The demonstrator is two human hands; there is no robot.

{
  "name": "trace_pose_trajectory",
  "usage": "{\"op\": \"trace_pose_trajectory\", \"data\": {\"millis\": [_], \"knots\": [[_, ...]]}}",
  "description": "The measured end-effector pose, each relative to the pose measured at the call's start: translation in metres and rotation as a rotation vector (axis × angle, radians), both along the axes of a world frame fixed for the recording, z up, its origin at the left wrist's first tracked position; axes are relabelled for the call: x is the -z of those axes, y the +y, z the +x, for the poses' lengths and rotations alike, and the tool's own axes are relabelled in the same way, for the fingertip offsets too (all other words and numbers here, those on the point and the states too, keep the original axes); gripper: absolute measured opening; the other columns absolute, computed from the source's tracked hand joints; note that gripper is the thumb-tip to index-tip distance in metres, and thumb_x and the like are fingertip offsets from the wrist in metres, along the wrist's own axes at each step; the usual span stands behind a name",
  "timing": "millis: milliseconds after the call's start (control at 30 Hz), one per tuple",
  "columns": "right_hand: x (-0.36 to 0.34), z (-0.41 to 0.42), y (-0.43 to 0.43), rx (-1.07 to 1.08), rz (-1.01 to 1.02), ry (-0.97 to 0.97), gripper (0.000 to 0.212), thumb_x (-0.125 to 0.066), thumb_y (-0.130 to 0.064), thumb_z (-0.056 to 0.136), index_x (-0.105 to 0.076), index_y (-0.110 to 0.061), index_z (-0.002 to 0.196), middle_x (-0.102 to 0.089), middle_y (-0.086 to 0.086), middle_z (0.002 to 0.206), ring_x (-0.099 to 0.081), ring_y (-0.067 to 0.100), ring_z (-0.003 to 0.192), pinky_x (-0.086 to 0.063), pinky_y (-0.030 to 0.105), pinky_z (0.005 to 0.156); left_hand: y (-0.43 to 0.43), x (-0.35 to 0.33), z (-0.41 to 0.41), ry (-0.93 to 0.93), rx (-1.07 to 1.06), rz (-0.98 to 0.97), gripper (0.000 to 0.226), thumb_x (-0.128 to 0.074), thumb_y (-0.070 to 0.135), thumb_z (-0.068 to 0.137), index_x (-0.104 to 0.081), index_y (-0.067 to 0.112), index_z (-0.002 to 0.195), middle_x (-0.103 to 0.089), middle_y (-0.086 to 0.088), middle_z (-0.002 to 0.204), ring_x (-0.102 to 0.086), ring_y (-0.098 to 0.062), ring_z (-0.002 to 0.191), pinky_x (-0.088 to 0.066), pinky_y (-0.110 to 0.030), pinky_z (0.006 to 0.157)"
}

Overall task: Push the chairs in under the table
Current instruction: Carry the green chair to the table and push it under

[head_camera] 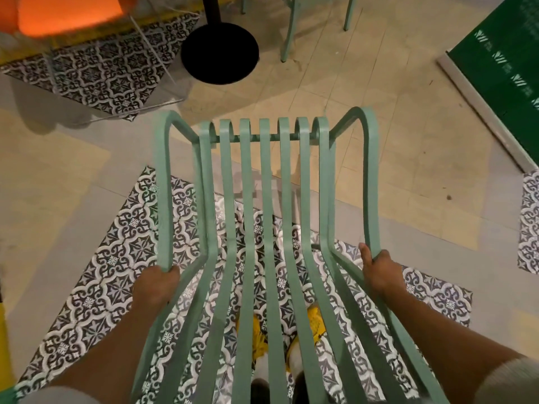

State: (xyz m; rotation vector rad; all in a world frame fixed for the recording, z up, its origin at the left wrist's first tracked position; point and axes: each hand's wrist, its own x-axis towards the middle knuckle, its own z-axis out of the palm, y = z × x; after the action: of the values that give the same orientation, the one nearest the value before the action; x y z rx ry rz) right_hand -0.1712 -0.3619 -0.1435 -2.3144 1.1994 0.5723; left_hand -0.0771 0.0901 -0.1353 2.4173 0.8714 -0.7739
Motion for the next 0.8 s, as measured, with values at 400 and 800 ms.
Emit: {"op": "trace_pose_trajectory", "data": {"millis": [400, 800], "knots": [[-0.004, 0.002, -0.015, -0.064, -0.104, 0.019, 0.067, -0.033, -0.070, 0.103, -0.056, -0.007, 0.105, -0.067, 0.020, 0.094, -0.069, 0.036, 0.077, -0.064, 0.053, 0.074, -0.013, 0.000, 0.008, 0.005, 0.067, 0.048, 0.041, -0.066, 0.037, 0.096, -0.073, -0.002, 0.109, -0.075, -0.020, 0.092, -0.072, -0.038, 0.086, -0.061, -0.043, 0.080], [0.002, 0.068, -0.031, -0.074, -0.154, 0.059, 0.061, -0.036, -0.065, 0.106, -0.055, -0.007, 0.101, -0.061, 0.015, 0.092, -0.062, 0.036, 0.079, -0.050, 0.039, 0.069, -0.024, 0.015, 0.075, 0.014, 0.131, 0.118, 0.052, -0.070, 0.039, 0.093, -0.070, -0.002, 0.125, -0.062, -0.014, 0.093, -0.068, -0.037, 0.091, -0.050, -0.036, 0.072]]}}
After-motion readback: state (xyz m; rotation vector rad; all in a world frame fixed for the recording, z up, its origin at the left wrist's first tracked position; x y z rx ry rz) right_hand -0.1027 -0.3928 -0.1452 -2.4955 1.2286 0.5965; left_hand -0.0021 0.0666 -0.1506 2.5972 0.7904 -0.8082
